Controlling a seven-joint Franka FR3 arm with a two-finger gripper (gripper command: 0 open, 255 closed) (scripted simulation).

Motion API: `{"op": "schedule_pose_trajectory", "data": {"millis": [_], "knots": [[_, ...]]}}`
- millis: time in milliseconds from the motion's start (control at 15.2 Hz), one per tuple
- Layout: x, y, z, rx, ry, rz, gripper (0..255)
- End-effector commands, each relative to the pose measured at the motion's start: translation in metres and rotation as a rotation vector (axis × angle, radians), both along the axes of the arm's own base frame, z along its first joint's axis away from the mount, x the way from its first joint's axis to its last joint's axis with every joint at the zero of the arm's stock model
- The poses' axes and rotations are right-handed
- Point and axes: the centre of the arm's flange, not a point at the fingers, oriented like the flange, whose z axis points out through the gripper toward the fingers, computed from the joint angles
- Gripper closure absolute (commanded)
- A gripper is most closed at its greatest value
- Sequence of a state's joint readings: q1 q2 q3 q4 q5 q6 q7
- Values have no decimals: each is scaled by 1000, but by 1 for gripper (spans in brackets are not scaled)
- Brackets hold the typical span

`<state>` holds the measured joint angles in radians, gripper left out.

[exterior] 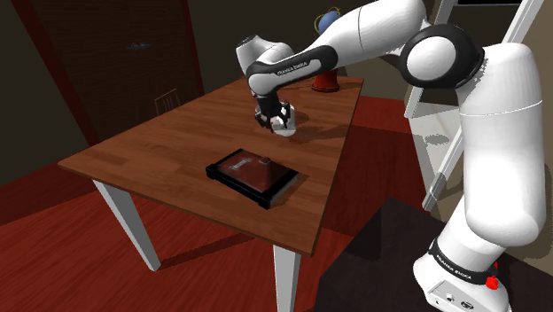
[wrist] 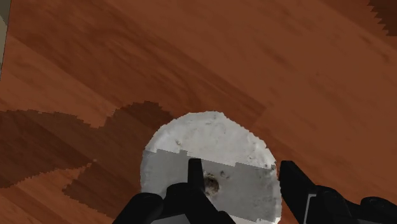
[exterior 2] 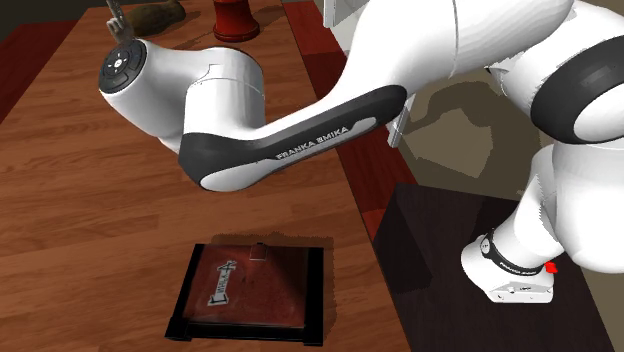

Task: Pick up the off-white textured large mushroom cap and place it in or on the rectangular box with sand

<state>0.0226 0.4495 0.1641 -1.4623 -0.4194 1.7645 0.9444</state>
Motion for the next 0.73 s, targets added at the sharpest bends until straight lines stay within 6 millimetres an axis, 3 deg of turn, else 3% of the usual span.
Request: {"op": "schedule_pose_trajectory", "data": {"millis": [0,660], "knots": [[0,-1,10,0,0,0,255],[0,-1,63,0,0,0,255]]}}
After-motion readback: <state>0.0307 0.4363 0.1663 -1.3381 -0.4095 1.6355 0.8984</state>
